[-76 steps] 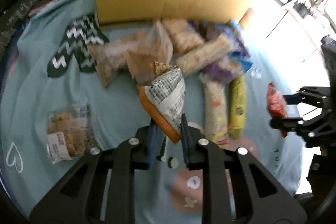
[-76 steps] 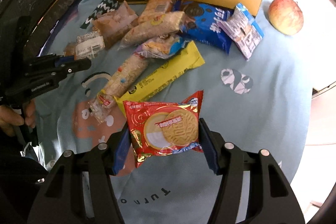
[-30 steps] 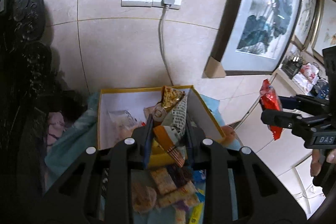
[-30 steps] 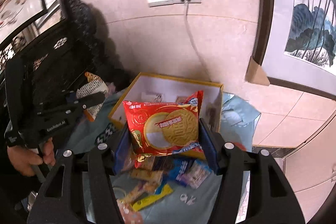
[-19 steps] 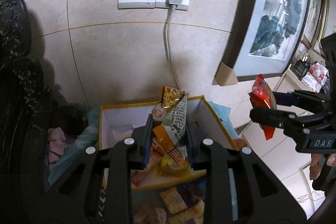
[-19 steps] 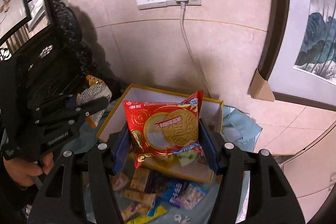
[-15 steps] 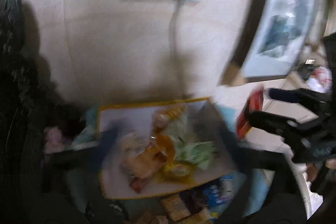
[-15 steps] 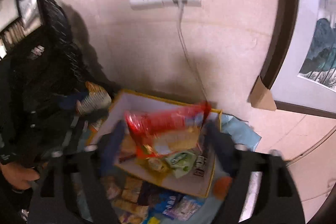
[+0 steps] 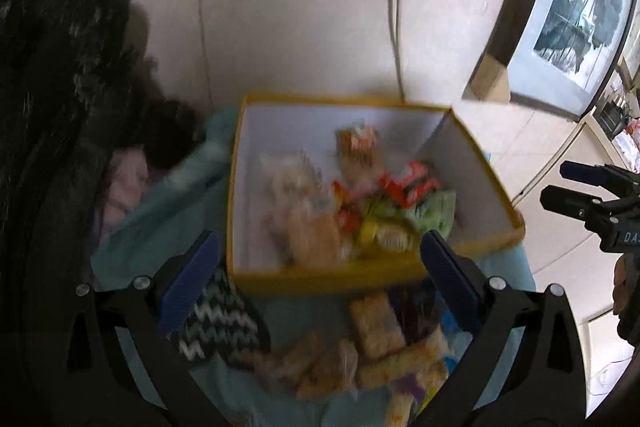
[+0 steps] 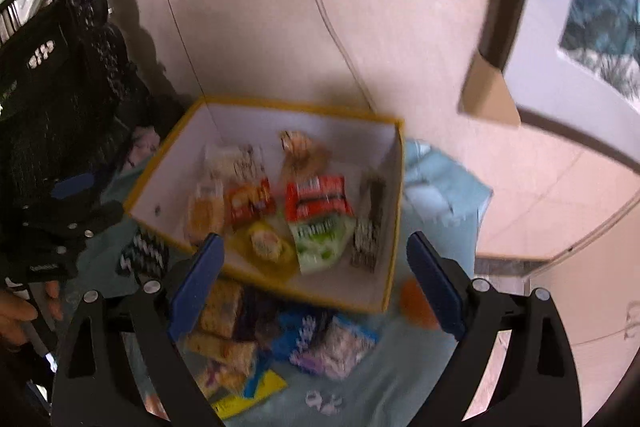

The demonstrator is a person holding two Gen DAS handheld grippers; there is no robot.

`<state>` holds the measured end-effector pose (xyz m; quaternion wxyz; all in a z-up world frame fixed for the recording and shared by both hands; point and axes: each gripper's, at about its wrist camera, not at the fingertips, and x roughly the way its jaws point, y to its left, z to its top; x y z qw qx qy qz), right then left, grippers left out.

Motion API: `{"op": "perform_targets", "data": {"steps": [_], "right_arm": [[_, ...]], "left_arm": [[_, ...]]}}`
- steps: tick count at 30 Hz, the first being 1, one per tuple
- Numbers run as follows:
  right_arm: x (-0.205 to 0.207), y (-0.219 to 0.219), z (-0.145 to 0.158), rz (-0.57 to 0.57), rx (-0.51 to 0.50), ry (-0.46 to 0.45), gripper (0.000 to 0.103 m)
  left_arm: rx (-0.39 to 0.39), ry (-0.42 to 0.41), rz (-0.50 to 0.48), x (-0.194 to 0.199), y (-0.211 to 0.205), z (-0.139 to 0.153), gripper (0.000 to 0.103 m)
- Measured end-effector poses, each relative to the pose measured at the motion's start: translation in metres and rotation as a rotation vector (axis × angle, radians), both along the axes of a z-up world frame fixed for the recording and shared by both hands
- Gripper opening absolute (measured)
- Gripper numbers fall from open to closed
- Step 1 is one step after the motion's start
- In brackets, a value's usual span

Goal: Organize snacks
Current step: 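Move both tools back from the box to the snack pile, then grasp the clear brown-printed bag with the left tool while the right tool grasps the yellow bar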

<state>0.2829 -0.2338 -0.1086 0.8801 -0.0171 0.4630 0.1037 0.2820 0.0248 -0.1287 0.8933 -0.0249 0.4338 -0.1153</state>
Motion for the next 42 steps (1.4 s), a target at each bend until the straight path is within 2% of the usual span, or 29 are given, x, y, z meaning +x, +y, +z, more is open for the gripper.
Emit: {"op": "perform_targets", "data": {"steps": [11,13,17,22,25,32,33,35,36,37,38,39,42], "right_arm": [[-0.063,0.002,-0.067,-0.046,0.060,0.141,0.093],[-0.075,0.013,-0.082,-0.022,0.075,0.168,0.093],[-0.089,0.032,-0.107,0.003,0.075,0.220,0.093],[-0.093,0.041,-0.125,-0.009,0.092,0.256,0.093],[-0.096,0.048,-0.138,0.019,0.054,0.279,0.093],[-0.112,0.067,-0.185,0.006,-0.054,0.398,0.093],[-0.115,0.073,-0.197,0.024,-0.081,0.428,0.095],[-0.122,0.092,-0.198,0.156,-0.184,0.383,0.094],[-0.125,0.095,-0.196,0.195,-0.187,0.364,0.084],[-0.127,0.096,-0.193,0.237,-0.198,0.349,0.078],[-0.128,0.093,-0.191,0.235,-0.207,0.344,0.076],[-0.128,0.087,-0.190,0.220,-0.212,0.336,0.074],[-0.131,0.068,-0.190,0.191,-0.160,0.351,0.069]], "left_arm": [[-0.028,0.126,0.033,-0.076,0.023,-0.065,0.101],[-0.008,0.148,0.009,-0.089,0.018,-0.081,0.101],[0.086,0.142,-0.048,-0.106,0.006,-0.102,0.101],[0.097,0.134,-0.021,-0.100,0.007,-0.112,0.101],[0.098,0.134,-0.018,-0.088,-0.002,-0.117,0.101],[0.193,0.164,-0.040,-0.062,-0.028,-0.147,0.101],[0.220,0.169,-0.043,-0.061,-0.030,-0.151,0.098],[0.240,0.144,-0.061,-0.065,-0.029,-0.154,0.077],[0.222,0.121,-0.074,-0.068,-0.025,-0.149,0.068],[0.194,0.115,-0.081,-0.071,-0.021,-0.145,0.050],[0.142,0.108,-0.082,-0.074,-0.013,-0.138,0.034],[0.107,0.103,-0.081,-0.077,-0.007,-0.132,0.030],[0.040,0.100,-0.073,-0.094,0.008,-0.122,0.030]]}}
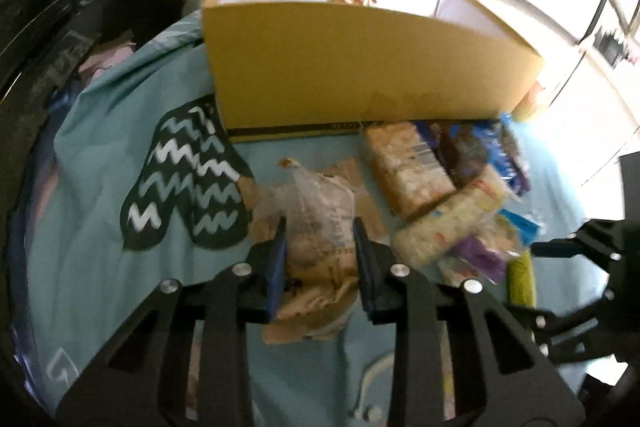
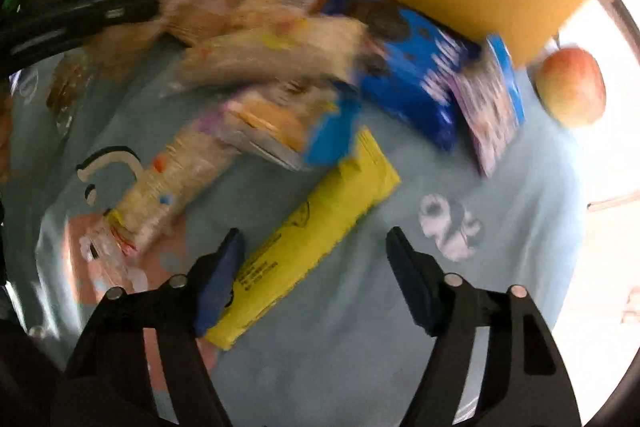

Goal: Organize snacks
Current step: 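Grasp the clear brown-printed bag with the left tool while the right tool grasps the yellow bar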

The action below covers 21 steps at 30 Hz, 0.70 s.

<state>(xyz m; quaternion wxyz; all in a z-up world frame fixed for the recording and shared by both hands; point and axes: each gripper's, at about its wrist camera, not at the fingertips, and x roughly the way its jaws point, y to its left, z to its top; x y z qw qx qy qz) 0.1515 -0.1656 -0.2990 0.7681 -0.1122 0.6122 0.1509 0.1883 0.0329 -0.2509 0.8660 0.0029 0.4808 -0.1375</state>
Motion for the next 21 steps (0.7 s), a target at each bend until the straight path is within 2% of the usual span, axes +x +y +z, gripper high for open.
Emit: {"op": "perform_targets", "data": {"steps": [3,6,8,15,19,20,21], "right_arm": [[-0.008,-0.008,0.003,-0.010,0.042,-0.002,0.067],[-0.017,-0.011,0.010,-0.014,0.095,-0.015,0.067],[-0.023,-0.016,0.015,-0.022,0.120,-0.019,0.067],[-0.019,-0.044,0.038,-0.110,0.195,-0.029,0.067],[-0.024,-0.053,0.037,-0.149,0.204,-0.013,0.068],[-0.022,-0.051,0.034,-0.160,0.199,-0.002,0.070],[-0.019,-0.046,0.029,-0.169,0.168,0.010,0.081]], "left_arm": [[-0.045,0.001,-0.007,-0.014,0.008,0.003,0.030],[-0.136,-0.001,-0.004,-0.030,0.018,0.008,0.030],[-0.168,0.007,-0.003,-0.035,0.020,0.011,0.030],[-0.195,0.036,-0.006,-0.045,0.019,0.017,0.030],[-0.185,0.050,-0.017,-0.047,0.015,0.017,0.030],[-0.182,0.057,-0.015,-0.047,0.015,0.016,0.030],[-0.180,0.065,-0.011,-0.048,0.016,0.014,0.030]]}}
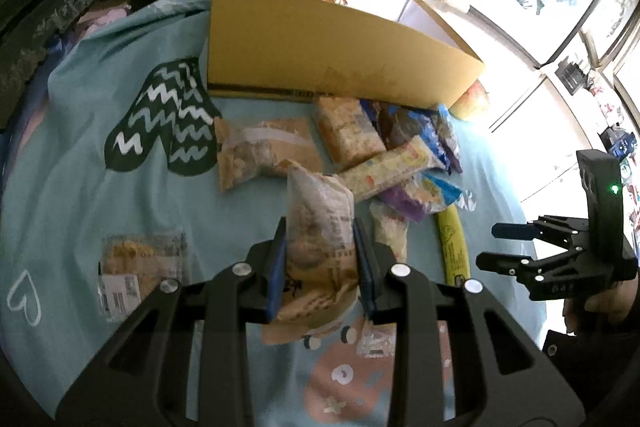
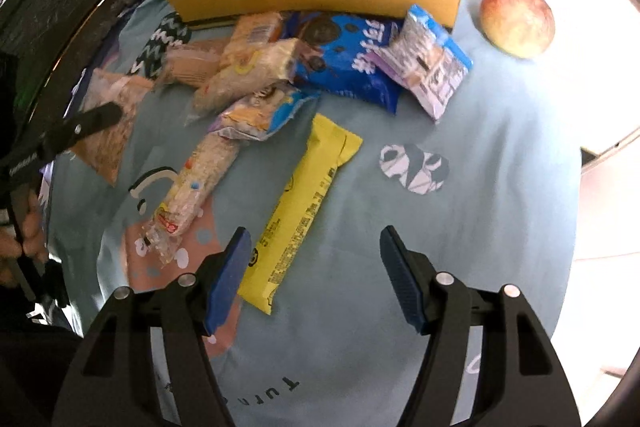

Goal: Organize snacks
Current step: 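Grasp the clear brown-printed bag with the left tool while the right tool grasps the yellow bar, then carry the brown-printed bag and yellow bar over the yellow box and release both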

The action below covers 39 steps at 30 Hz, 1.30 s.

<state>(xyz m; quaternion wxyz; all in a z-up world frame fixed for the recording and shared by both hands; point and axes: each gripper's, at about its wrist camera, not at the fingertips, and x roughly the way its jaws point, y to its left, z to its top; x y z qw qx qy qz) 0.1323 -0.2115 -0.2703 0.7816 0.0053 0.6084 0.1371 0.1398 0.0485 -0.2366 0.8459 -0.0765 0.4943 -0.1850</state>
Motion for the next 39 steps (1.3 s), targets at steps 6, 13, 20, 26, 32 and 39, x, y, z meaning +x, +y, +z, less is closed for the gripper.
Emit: {"op": "perform_targets", "data": {"steps": [6,13,20,26,32,39], "right_arm": [[-0.007,0.027,-0.032,0.043,-0.144,0.020,0.102],[-0.017,0.030,-0.026,0.091,-0.153,-0.071,0.061],[-0.015,0.031,-0.020,0.092,-0.154,-0.050,0.020],[-0.014,0.023,0.003,0.038,-0.111,-0.081,0.020],[-0.017,-0.005,0.005,-0.041,-0.079,-0.049,0.020],[-0.022,0.007,0.010,-0.019,-0.058,-0.056,0.020]], "left_arm": [[0.022,0.015,-0.019,-0.009,-0.004,-0.003,0.030],[0.019,0.015,-0.010,-0.013,0.002,-0.002,0.030],[0.091,0.029,0.008,-0.009,-0.001,-0.018,0.033],[0.137,-0.020,-0.034,-0.013,-0.005,-0.013,0.050],[0.229,0.045,-0.088,-0.015,-0.013,-0.045,0.041],[0.155,-0.020,-0.128,-0.022,-0.018,-0.025,0.029]]}}
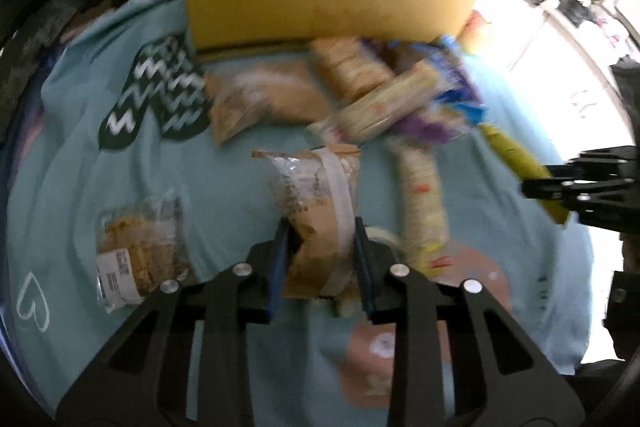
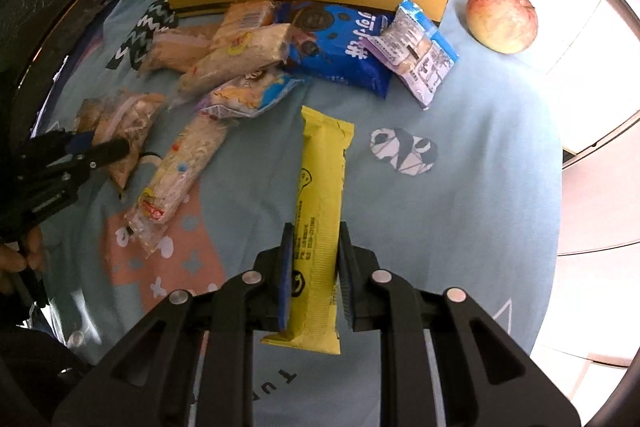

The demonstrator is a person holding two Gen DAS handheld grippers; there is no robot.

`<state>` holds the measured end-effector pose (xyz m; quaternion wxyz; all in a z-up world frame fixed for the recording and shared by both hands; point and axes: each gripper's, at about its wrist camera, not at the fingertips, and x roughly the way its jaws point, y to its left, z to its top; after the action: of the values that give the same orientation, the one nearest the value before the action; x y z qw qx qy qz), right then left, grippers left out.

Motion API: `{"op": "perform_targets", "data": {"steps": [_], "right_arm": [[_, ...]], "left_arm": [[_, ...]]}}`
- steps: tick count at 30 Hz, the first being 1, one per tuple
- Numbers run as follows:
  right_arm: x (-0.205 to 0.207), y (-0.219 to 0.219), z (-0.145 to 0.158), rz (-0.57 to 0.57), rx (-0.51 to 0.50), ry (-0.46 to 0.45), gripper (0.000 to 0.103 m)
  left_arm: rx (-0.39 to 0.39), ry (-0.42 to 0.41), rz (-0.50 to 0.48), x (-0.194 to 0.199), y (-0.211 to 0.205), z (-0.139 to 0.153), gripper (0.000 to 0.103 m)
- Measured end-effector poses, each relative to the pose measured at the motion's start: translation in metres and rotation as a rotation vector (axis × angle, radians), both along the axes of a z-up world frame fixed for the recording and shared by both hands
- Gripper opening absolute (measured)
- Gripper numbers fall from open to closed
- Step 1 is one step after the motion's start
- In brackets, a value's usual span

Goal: Organize snacks
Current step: 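Carry the brown-printed bag and yellow bar over the yellow box and release both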

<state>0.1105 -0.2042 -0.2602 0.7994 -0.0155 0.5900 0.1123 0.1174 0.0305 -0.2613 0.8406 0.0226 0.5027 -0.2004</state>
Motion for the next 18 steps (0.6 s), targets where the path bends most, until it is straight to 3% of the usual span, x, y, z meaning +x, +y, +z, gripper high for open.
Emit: {"op": "perform_targets", "data": {"steps": [9,18], "right_arm": [[-0.004,-0.013,0.022,-0.010,0.084,-0.043,0.020],[0.011,-0.019,0.081,-0.027,0.178,-0.148,0.020]], "left_arm": [[-0.078,-0.020,0.030,-0.005,0.008,0.023,0.029],[-0.179,-0.114,0.049,0.010,0.002,0.077,0.030]]}}
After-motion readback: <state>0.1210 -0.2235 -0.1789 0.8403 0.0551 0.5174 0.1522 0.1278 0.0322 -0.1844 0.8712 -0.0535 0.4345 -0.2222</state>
